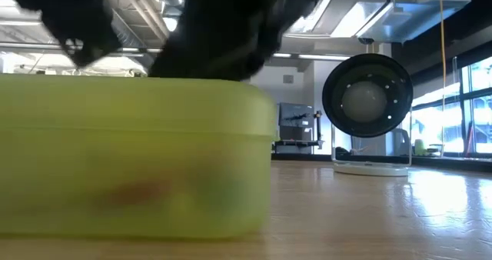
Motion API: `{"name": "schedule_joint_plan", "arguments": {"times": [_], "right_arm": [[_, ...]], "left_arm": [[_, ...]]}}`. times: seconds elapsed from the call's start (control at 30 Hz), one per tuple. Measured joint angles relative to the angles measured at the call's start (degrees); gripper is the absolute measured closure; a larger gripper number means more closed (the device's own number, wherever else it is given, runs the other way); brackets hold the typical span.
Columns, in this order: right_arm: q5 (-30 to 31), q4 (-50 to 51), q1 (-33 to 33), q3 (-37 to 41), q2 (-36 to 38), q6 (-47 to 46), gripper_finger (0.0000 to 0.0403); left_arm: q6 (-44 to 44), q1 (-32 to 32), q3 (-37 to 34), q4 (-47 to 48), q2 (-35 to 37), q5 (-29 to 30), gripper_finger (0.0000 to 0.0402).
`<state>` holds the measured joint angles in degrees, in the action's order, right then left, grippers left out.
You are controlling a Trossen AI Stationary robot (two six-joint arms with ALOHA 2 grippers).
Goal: Pick & place school supplies into a supply box
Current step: Close the yellow supply box, then return to Home Position
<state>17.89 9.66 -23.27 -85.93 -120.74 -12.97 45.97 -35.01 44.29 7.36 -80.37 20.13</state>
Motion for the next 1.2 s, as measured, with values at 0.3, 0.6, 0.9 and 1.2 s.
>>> {"name": "schedule_joint_plan", "arguments": {"times": [0.3,0.6,0.9,1.2], "right_arm": [[-4.23,6.37,-1.80,-0.12,12.82,0.78,0.0052],[0.58,21.22,-9.01,2.68,25.68,-4.88,0.0052],[-2.20,-14.70,-17.57,30.28,39.86,-9.27,0.0052],[-6.84,-35.87,-21.48,47.64,44.90,-9.12,0.0052]], "left_arm": [[-4.76,-1.11,0.02,-0.20,11.26,5.02,0.0398],[-10.28,-2.46,0.09,-2.53,13.87,9.65,0.0398],[-17.53,-3.09,-6.79,-9.90,22.39,11.67,0.0399],[-24.42,0.57,-26.76,-29.56,39.41,7.75,0.0396]]}}
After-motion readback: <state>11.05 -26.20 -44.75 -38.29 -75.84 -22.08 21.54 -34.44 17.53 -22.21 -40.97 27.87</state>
